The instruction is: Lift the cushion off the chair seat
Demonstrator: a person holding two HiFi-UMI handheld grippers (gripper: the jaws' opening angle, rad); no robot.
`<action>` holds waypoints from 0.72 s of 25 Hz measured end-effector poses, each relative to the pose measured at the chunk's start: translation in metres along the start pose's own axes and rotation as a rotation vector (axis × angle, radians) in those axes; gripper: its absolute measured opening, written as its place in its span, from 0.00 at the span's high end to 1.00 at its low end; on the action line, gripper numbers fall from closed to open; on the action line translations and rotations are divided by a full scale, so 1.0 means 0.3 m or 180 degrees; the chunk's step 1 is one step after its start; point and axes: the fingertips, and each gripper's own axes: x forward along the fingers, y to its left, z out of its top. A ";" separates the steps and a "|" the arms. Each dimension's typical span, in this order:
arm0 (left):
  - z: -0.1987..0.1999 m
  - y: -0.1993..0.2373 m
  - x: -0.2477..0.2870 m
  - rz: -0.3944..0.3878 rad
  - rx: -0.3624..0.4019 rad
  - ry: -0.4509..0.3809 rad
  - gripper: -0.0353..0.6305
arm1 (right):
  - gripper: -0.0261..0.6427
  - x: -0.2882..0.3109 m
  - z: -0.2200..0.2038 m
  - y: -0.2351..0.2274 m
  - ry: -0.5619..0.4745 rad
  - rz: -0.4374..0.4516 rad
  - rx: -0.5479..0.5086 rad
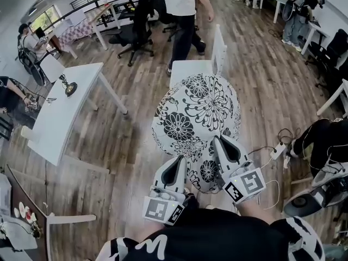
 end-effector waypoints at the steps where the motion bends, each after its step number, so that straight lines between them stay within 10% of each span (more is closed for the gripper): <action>1: -0.003 -0.018 -0.010 0.0012 -0.0001 -0.0006 0.94 | 0.92 -0.024 0.002 -0.002 -0.0004 0.0000 0.0006; 18: -0.050 -0.190 -0.135 0.0088 -0.0084 -0.0070 0.94 | 0.92 -0.242 0.013 0.040 -0.0005 0.0092 -0.0077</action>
